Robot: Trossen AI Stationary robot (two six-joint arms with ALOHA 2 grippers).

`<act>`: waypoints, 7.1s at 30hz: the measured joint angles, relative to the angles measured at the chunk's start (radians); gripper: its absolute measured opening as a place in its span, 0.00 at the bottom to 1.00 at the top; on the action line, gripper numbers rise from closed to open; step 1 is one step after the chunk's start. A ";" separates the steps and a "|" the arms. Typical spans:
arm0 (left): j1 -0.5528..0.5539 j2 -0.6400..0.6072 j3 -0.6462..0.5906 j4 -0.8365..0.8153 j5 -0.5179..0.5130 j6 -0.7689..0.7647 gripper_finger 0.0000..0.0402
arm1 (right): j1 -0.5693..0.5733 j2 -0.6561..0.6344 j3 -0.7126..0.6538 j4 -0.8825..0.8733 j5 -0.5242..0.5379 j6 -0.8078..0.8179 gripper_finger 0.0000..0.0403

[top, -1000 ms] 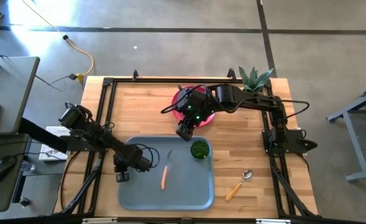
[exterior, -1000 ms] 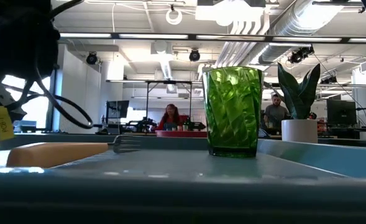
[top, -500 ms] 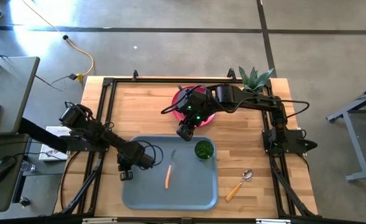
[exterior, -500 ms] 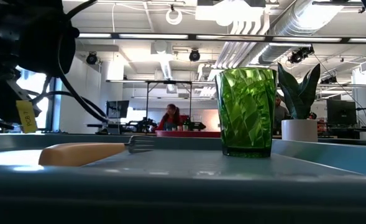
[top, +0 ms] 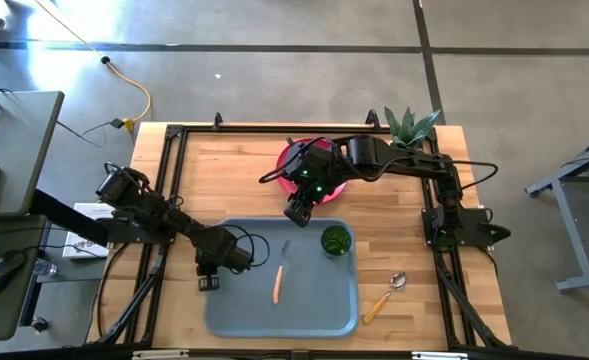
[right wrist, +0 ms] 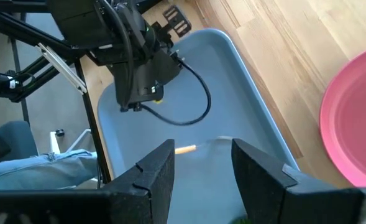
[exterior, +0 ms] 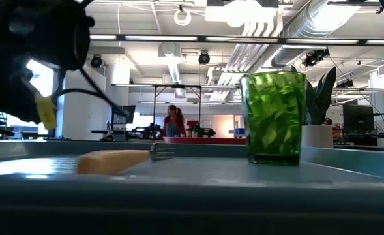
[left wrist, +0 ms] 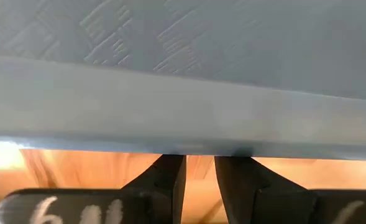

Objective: Pick and place plate/cup/fork/spoon on tray
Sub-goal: Put the orange fork on the blue serving tray to the bottom left of the green glass

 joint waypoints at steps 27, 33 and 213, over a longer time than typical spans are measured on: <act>0.083 -0.003 0.032 0.095 -0.040 0.042 0.19 | 0.000 0.000 0.000 -0.001 0.000 0.002 0.37; 0.100 -0.004 0.034 0.086 -0.039 0.042 0.19 | 0.000 0.000 0.000 -0.001 0.000 0.020 0.37; 0.101 -0.776 0.031 -0.216 -0.320 0.200 0.19 | 0.402 0.502 0.014 0.071 0.161 1.354 0.08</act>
